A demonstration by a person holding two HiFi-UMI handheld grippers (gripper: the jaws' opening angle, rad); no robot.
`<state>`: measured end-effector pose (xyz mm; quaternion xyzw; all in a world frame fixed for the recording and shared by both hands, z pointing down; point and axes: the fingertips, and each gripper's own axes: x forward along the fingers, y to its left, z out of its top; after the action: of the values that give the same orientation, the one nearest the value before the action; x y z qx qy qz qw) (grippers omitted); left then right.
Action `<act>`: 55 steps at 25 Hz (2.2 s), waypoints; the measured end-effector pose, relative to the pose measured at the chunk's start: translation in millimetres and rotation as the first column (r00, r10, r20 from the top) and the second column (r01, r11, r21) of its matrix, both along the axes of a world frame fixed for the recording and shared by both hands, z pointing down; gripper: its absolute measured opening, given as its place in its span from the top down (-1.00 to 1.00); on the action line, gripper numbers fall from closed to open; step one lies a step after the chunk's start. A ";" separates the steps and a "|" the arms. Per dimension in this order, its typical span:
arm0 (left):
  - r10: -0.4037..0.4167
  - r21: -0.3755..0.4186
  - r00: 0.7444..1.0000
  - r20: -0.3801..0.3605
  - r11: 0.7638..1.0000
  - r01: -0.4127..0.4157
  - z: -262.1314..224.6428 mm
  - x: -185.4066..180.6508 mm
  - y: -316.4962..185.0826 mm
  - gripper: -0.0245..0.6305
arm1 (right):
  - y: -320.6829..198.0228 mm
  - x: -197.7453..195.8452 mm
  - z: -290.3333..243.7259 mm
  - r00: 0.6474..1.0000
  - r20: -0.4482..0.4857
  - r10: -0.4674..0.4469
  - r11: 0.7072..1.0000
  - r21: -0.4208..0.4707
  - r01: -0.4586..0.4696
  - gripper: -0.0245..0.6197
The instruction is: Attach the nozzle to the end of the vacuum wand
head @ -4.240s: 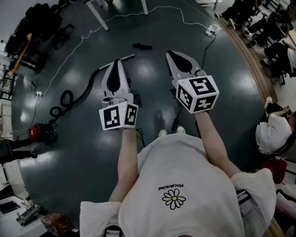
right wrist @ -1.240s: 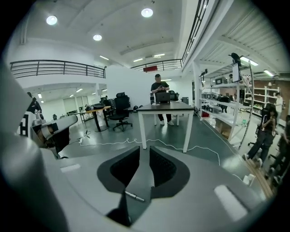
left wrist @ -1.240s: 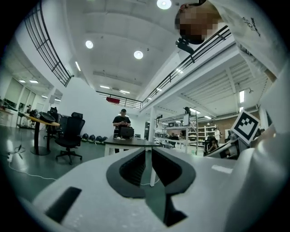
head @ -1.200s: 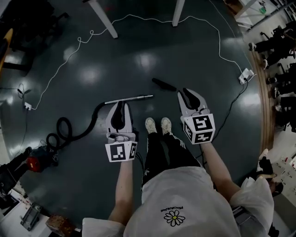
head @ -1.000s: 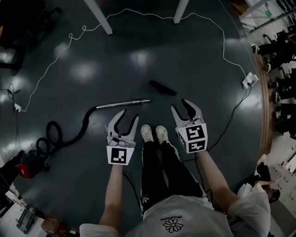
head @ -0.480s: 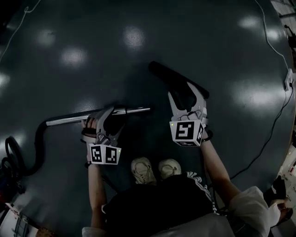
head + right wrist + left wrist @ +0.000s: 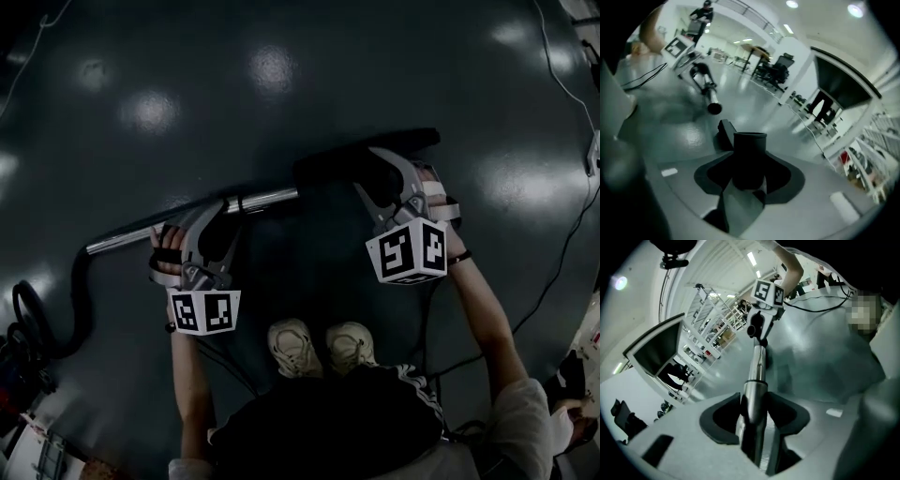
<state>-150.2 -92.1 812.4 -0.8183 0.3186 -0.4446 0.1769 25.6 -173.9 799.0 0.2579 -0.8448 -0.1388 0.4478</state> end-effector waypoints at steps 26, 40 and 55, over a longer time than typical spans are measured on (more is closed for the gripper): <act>0.084 0.064 0.996 0.017 0.994 -0.084 -56.6 35.5 -1.9 0.40 | 48.6 -46.2 -45.9 0.895 -0.309 -0.322 0.942 -0.202 0.269 0.35; 0.064 0.112 0.995 -0.080 0.992 -0.054 -60.9 48.6 -13.1 0.36 | 44.9 -74.2 -43.5 0.846 -0.329 -0.421 0.907 -0.145 0.395 0.34; -0.246 -0.017 0.528 -0.813 0.917 0.399 -142.3 -1.5 -33.9 0.79 | -3.3 -33.1 -110.3 0.774 0.530 0.348 0.929 -0.306 -0.208 0.60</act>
<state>-151.7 -126.0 670.1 -0.8372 0.5463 -0.0249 -0.0015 -7.5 -177.2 688.8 0.3568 -0.9024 0.1122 0.2141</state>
